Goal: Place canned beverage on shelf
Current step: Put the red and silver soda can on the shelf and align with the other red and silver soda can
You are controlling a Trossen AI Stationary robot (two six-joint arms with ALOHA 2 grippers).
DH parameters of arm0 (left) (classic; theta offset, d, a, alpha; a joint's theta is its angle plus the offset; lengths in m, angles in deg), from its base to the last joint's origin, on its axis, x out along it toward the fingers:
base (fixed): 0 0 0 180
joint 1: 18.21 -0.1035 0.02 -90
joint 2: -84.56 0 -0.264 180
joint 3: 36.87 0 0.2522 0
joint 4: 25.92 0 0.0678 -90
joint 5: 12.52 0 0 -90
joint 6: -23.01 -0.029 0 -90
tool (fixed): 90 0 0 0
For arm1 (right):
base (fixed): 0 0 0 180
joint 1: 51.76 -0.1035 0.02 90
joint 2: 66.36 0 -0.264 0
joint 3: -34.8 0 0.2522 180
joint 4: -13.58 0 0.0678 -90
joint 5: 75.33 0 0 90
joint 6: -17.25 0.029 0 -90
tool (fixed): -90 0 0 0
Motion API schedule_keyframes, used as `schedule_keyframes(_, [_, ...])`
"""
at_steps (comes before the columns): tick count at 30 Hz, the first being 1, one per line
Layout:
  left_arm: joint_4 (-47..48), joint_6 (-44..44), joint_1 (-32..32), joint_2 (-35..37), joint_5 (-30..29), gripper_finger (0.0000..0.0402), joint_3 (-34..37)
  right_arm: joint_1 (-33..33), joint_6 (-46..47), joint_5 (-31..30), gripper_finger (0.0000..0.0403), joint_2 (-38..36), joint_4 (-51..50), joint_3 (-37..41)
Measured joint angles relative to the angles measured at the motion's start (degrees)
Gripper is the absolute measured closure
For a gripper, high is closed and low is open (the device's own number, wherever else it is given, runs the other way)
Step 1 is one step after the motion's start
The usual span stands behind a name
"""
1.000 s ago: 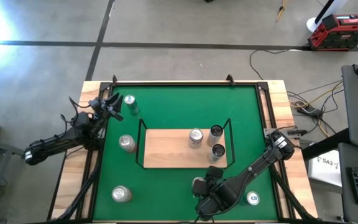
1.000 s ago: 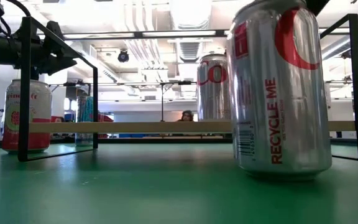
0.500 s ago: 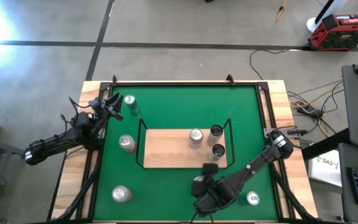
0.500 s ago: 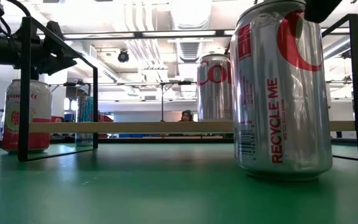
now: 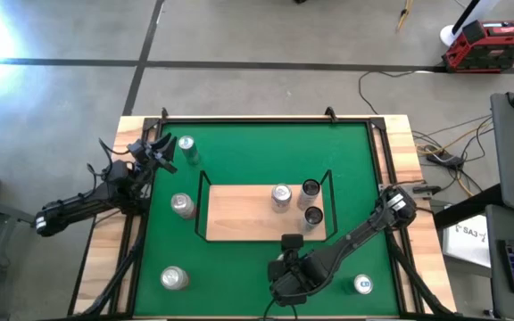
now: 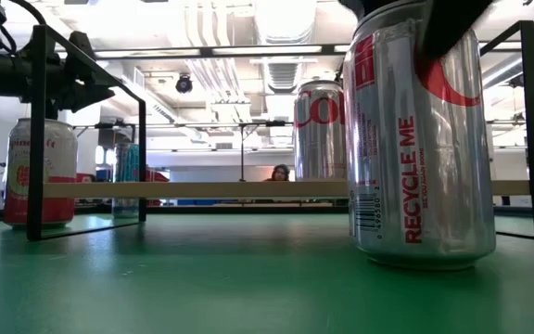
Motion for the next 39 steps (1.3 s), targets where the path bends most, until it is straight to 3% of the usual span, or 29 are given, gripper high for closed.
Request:
schedule_keyframes(6, [-0.02,0.00,0.00,0.02,0.02,0.0264,0.00,0.52,2.14,0.31,0.0024,2.37,-0.21,0.06])
schedule_keyframes(13, [0.00,0.00,0.00,0.02,0.00,0.0264,0.00,1.33,6.07,2.45,0.0097,2.66,-1.04,0.08])
schedule_keyframes(18, [-0.02,-0.02,0.00,0.02,0.00,0.0264,0.00,1.57,12.49,2.50,0.0098,2.38,-1.14,0.08])
schedule_keyframes(32, [-0.02,-0.01,0.00,0.02,0.00,0.0264,0.00,4.83,44.19,1.06,0.0068,2.04,-2.70,0.08])
schedule_keyframes(39, [-0.01,0.00,0.00,0.02,0.00,0.0264,0.00,5.64,49.66,2.03,0.0075,2.20,-3.88,-0.01])
